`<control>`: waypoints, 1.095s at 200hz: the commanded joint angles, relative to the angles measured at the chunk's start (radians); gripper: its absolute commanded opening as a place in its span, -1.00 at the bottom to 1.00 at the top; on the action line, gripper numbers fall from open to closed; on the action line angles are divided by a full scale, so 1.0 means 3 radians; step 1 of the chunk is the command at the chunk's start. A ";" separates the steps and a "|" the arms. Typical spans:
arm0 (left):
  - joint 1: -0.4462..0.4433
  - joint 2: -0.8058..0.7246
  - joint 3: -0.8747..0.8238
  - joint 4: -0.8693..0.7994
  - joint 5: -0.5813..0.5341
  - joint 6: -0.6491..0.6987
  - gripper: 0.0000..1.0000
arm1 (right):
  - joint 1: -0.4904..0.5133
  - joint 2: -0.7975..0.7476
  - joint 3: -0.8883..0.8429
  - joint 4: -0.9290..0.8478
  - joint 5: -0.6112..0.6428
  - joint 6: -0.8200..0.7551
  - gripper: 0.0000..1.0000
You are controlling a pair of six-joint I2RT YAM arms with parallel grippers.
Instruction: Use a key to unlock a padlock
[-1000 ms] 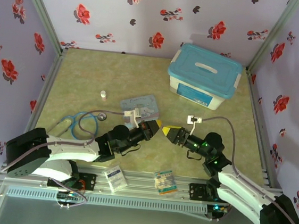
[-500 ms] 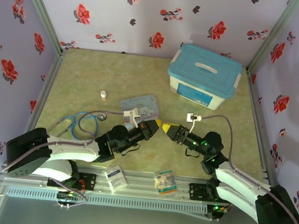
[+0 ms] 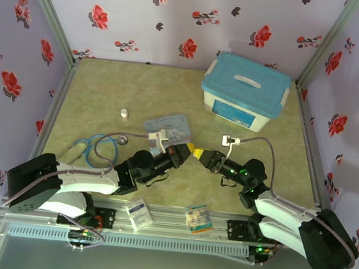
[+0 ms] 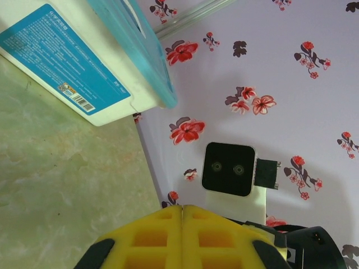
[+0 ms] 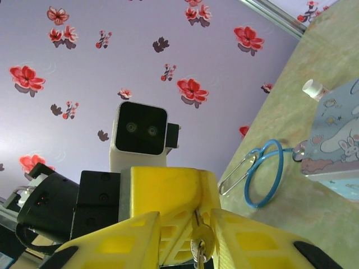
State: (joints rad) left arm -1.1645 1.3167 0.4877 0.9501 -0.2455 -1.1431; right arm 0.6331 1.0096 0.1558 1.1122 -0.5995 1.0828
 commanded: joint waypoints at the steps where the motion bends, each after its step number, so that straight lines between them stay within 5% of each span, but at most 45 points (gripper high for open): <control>1: 0.0031 0.0024 0.0026 0.0151 0.0001 0.0051 -1.00 | 0.0042 -0.0051 -0.0024 0.0228 -0.0103 0.0035 -0.44; 100: 0.0058 0.0131 -0.0005 0.0160 0.0042 -0.0059 -1.00 | 0.0037 -0.0279 -0.0039 -0.0051 0.0014 -0.0116 -1.00; 120: 0.0059 0.0073 -0.0065 0.0108 -0.0096 -0.0024 -0.60 | 0.0030 -0.0377 -0.0048 -0.0255 0.0054 -0.0191 -1.00; 137: 0.0065 -0.0087 -0.0124 -0.0044 -0.0282 0.0113 0.22 | 0.0032 -0.0523 -0.0020 -0.0668 0.0129 -0.0325 -1.00; 142: 0.0084 -0.0160 -0.0131 -0.0122 -0.0321 0.0180 0.63 | 0.0034 -0.0578 0.0007 -0.0866 0.0162 -0.0380 -1.00; 149: 0.0109 -0.0286 -0.0121 -0.0302 -0.0366 0.0272 0.87 | 0.0035 -0.0646 0.0049 -0.1209 0.0222 -0.0501 -1.00; 188: 0.0274 -0.0746 0.0283 -0.2203 -0.0475 0.0542 0.99 | 0.0035 -0.0821 0.0243 -0.2661 0.0596 -0.1002 -1.00; 219: 0.0381 -0.0355 0.0353 -0.2550 -0.0133 0.0622 0.99 | 0.0036 -0.0676 0.0222 -0.2847 0.0809 -0.1099 -1.00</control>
State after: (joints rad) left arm -1.0710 1.1236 0.5762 0.4110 -0.3374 -1.0279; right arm 0.6361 0.7860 0.2031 0.3992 -0.4370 0.8303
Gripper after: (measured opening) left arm 0.995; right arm 0.064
